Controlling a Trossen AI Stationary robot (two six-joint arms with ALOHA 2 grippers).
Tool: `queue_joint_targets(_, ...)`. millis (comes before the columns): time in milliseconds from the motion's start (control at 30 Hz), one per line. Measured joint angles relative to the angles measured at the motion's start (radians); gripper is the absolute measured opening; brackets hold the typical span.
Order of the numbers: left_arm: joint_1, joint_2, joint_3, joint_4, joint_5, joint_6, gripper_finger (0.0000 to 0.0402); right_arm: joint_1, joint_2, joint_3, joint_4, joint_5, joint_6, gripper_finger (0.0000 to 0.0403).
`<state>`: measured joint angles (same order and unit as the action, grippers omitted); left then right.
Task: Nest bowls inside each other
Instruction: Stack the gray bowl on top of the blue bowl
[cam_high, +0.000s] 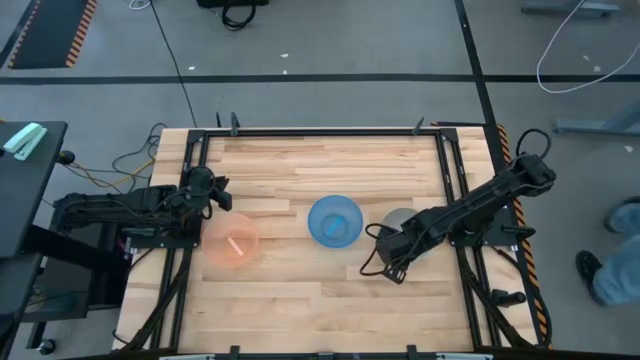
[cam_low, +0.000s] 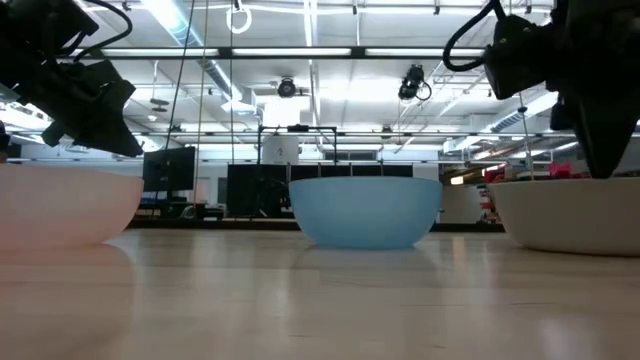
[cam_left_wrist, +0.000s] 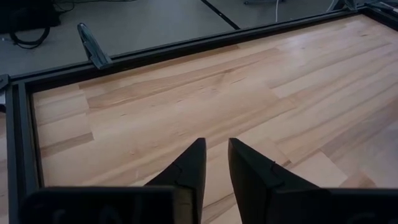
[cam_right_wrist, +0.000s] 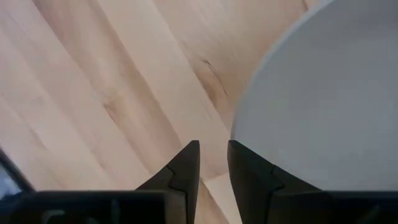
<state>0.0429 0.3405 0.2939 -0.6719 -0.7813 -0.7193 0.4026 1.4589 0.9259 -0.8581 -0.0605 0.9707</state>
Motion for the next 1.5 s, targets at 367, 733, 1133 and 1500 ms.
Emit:
queue_joint_targets(367,0.000,0.000,0.000,-0.002,0.000,0.000,0.0076,-0.034,0.000,-0.059,0.012,0.012,-0.023,0.0091)
queue_joint_targets(733,0.000,0.001,0.000,-0.006,0.000,0.000,0.0082,-0.036,0.000,-0.051,-0.064,0.081,-0.010,0.0091)
queue_joint_targets(1133,0.000,0.001,0.000,-0.006,0.000,0.000,0.0074,-0.036,0.000,-0.051,-0.089,0.105,-0.005,0.0091)
queue_joint_targets(1500,0.000,0.001,0.000,-0.006,0.000,0.000,0.0079,-0.033,0.001,0.041,-0.177,0.166,-0.035,0.0076)
